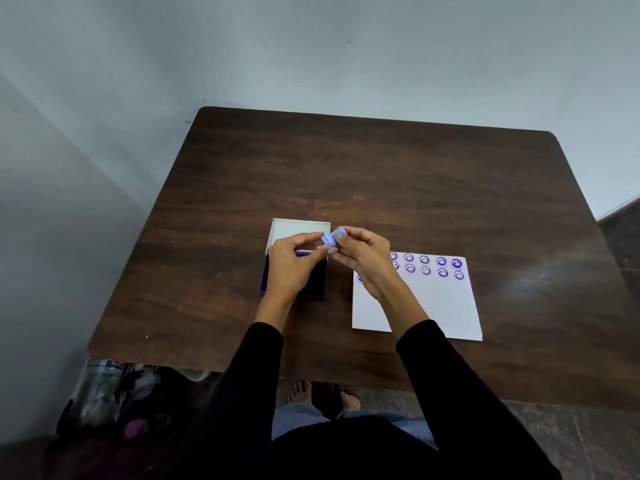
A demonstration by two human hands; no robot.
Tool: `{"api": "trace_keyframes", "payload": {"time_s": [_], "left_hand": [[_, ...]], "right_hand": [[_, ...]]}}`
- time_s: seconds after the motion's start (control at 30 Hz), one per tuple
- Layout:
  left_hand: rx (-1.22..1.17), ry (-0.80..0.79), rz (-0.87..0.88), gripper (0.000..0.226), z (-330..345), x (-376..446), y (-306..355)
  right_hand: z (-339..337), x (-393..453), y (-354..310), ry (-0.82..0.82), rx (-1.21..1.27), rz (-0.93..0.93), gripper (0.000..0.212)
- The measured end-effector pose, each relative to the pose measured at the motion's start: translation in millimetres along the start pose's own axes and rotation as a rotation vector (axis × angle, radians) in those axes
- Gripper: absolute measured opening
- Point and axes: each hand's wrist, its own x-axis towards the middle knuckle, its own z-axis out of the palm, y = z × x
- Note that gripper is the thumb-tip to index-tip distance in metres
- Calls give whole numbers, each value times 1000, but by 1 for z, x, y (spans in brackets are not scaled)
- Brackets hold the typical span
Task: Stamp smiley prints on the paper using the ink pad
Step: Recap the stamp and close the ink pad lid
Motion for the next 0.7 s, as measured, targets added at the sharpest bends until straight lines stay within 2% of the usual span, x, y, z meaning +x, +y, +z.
{"api": "trace_keyframes", "payload": {"time_s": [0.3,0.47,0.63,0.7], "left_hand": [[67,-7,-54,33,1,2,-2],[81,-10,-77,34,-1,1,-5],[76,-31,-71,37,-3,1,-4],[108,-64,-69,43,-5,3,-4]], "right_hand": [[0,2,-3,38,-61,68,18],[5,3,-2,27,-103,74,23],[6,5,-8,23,-243,42,21],[1,5,-9,47,-405,-53,18]]}}
